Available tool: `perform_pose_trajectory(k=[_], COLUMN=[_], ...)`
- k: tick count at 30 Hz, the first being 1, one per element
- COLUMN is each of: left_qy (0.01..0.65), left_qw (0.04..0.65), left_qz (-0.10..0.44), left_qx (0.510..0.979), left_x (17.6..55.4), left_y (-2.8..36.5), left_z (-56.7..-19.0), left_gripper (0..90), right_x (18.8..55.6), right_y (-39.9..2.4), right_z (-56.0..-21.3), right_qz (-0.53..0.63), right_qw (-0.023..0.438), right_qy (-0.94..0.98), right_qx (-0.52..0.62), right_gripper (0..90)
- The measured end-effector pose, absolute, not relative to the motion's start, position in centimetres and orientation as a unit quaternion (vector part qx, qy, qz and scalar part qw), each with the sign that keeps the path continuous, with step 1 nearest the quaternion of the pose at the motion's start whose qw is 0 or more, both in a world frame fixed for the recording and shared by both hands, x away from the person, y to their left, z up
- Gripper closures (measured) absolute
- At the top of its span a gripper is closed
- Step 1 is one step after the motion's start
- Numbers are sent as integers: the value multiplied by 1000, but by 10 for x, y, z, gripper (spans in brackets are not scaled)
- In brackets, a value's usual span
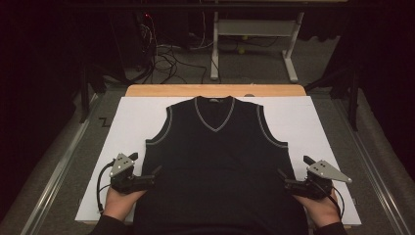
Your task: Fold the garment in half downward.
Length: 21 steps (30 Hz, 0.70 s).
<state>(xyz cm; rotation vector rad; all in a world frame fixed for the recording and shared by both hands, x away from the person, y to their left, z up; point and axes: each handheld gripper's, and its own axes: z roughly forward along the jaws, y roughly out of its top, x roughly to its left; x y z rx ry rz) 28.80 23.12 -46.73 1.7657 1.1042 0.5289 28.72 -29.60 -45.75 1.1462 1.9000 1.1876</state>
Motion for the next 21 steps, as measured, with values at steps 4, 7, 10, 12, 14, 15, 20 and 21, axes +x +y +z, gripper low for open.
perform_pose_trajectory(k=[4, 7, 10, 12, 14, 15, 20, 21], left_qy=[457, 467, 475, 479, 483, 483, 487, 490], left_qw=[470, 461, 446, 445, 447, 446, 443, 439], left_qz=[213, 201, 193, 189, 182, 181, 173, 166], left_qx=[724, 727, 734, 733, 731, 731, 732, 734], left_x=[288, 291, 296, 297, 298, 298, 300, 301], left_y=[233, 235, 237, 239, 241, 241, 242, 242], left_z=[-469, -472, -475, -475, -476, -476, -476, -477], left_gripper=[0, 0, 0, 0, 0, 0, 0, 0], right_x=[285, 287, 289, 292, 292, 292, 293, 293], right_y=[-296, -296, -296, -296, -296, -296, -295, -295], right_z=[-456, -456, -457, -458, -459, -459, -459, -459], right_qz=[448, 443, 441, 435, 435, 435, 434, 434], right_qw=[309, 305, 303, 304, 301, 301, 300, 298], right_qy=[716, 716, 716, 717, 718, 718, 720, 720], right_qx=[436, 444, 449, 452, 453, 452, 452, 453], right_gripper=[1, 1, 1, 1, 1, 1, 2, 1])
